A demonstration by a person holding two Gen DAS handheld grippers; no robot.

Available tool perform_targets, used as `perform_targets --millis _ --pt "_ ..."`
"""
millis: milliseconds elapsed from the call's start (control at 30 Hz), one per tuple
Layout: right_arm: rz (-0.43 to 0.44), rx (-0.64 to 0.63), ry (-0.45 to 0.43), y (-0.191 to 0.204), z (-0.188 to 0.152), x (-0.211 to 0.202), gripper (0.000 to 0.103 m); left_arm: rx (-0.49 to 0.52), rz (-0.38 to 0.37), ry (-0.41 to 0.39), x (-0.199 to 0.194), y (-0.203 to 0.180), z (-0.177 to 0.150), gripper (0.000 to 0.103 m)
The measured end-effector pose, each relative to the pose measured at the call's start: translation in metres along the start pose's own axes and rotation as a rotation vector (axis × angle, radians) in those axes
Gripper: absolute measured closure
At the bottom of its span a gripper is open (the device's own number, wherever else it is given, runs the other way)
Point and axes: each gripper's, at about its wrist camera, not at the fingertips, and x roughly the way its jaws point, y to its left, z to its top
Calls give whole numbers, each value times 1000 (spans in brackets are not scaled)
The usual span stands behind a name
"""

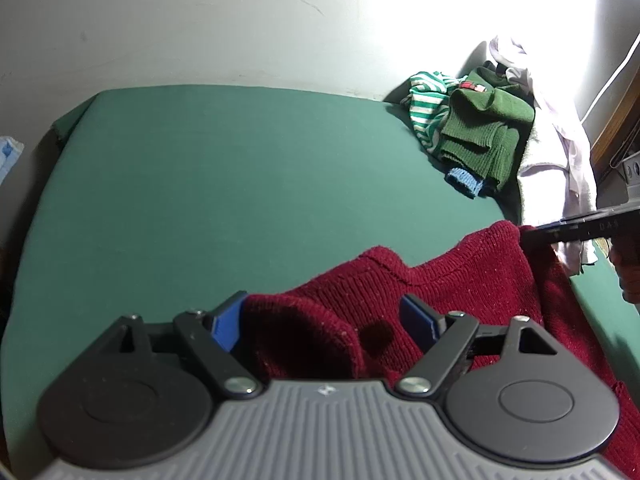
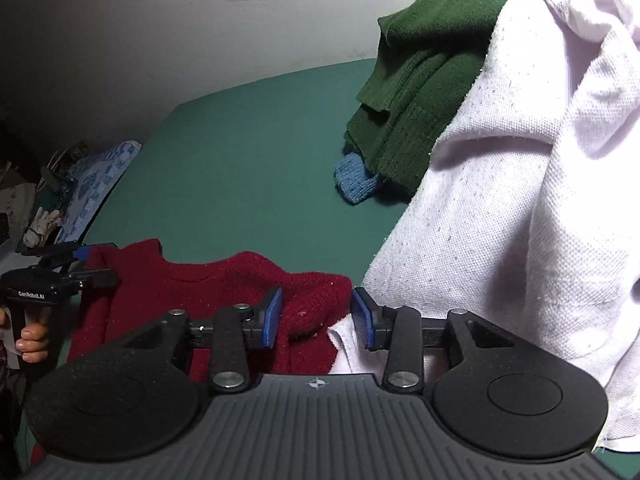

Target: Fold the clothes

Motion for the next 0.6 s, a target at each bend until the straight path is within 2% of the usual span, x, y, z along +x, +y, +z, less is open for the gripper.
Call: perform_targets --millis 100,167,300,333,433,500,600 --pt "1 -5 -16 1 2 -7 61 -12 -10 10 0 2 2 23" --pt "-8 -20 -13 3 4 -10 57 -40 -29 11 -1 7 3 26" --pt "4 -23 17 1 4 1 58 -27 -18 11 0 5 4 31" --pt "9 -14 23 0 5 4 62 -14 -9 13 1 3 4 32" --pt "-20 -29 17 3 4 6 87 41 44 21 2 -6 4 48" --pt "-26 -35 8 4 2 4 88 38 55 24 0 -6 4 64" --pt "-18 -29 -23 4 2 -7 89 21 67 23 -2 -5 3 73"
